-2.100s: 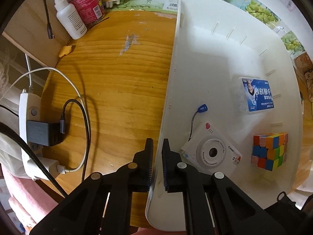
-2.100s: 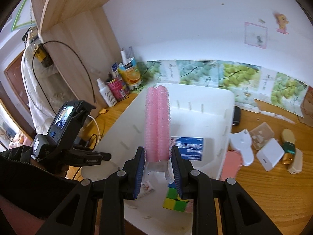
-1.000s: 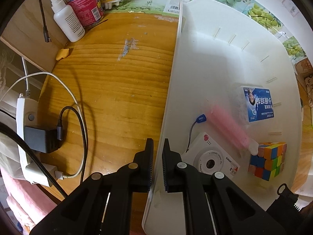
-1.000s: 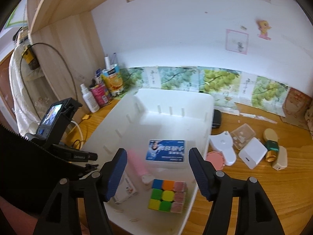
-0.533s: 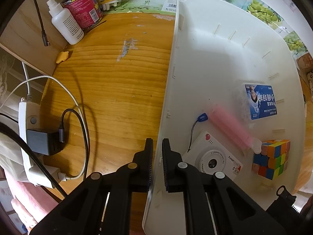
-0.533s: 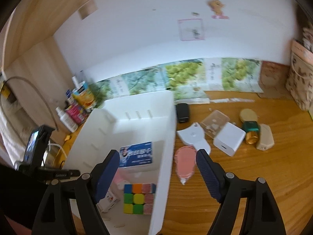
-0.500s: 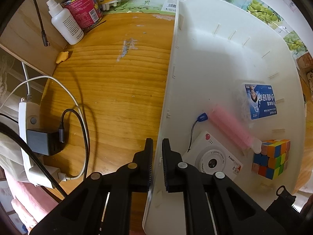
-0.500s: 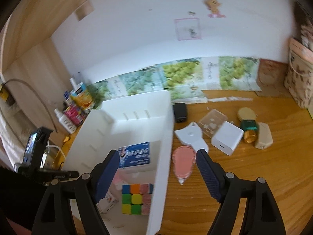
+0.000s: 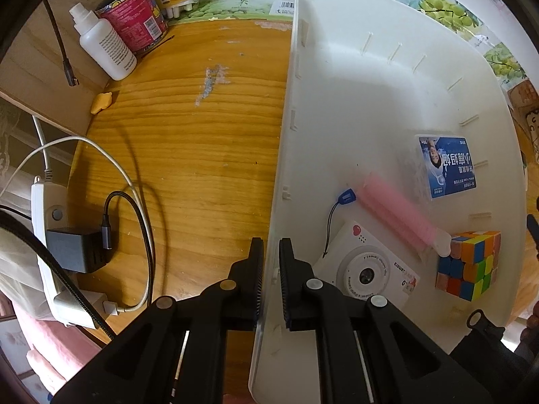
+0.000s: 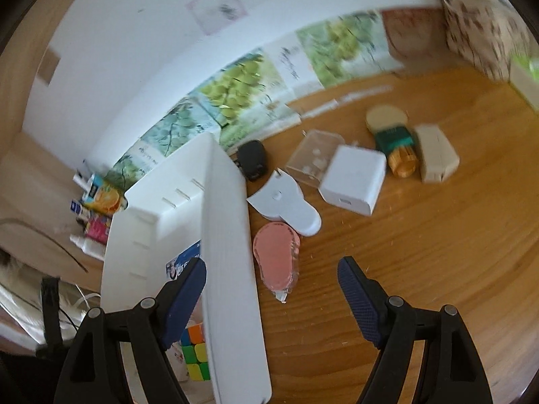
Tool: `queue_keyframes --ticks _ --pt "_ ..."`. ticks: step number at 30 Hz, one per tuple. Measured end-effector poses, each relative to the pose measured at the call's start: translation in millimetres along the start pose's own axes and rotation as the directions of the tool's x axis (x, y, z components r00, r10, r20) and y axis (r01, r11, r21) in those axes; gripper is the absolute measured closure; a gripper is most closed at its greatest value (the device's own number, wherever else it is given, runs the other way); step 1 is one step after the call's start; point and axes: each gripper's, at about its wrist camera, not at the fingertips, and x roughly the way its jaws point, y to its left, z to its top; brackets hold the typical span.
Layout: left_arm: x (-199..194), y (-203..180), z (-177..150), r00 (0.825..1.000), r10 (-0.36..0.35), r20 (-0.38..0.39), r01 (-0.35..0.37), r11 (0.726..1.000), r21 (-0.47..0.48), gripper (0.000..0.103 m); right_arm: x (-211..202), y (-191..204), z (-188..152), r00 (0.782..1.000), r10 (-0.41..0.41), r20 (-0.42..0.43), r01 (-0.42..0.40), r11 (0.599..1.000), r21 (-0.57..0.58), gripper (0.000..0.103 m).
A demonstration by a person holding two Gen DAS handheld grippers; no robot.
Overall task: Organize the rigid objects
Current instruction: 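Move the right gripper back to the pink tape dispenser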
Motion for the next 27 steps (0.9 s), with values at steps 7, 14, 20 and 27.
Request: queue_keyframes --ticks 7,14,20,27 --pt "1.1 -0.7 0.2 1.0 0.019 0.003 -0.019 1.0 -0.007 0.09 25.5 -24.0 -1.8 0.991 0.084 -0.105 -0.07 0.989 0.129 0.022" --pt "2.5 3.6 5.2 0.999 0.032 -0.005 -0.032 0.999 -0.014 0.089 42.6 -34.4 4.5 0.986 0.093 -0.141 -0.068 0.983 0.169 0.022" --pt "2.8 14.9 8.1 1.0 0.024 0.009 -0.024 0.998 -0.06 0.089 53.9 -31.2 7.7 0.982 0.07 -0.174 -0.046 0.989 0.14 0.022" --pt "0.9 35.6 7.1 0.998 0.056 0.022 -0.052 0.988 -0.148 0.085 62.9 -17.3 5.2 0.977 0.04 -0.211 -0.027 0.998 0.064 0.022"
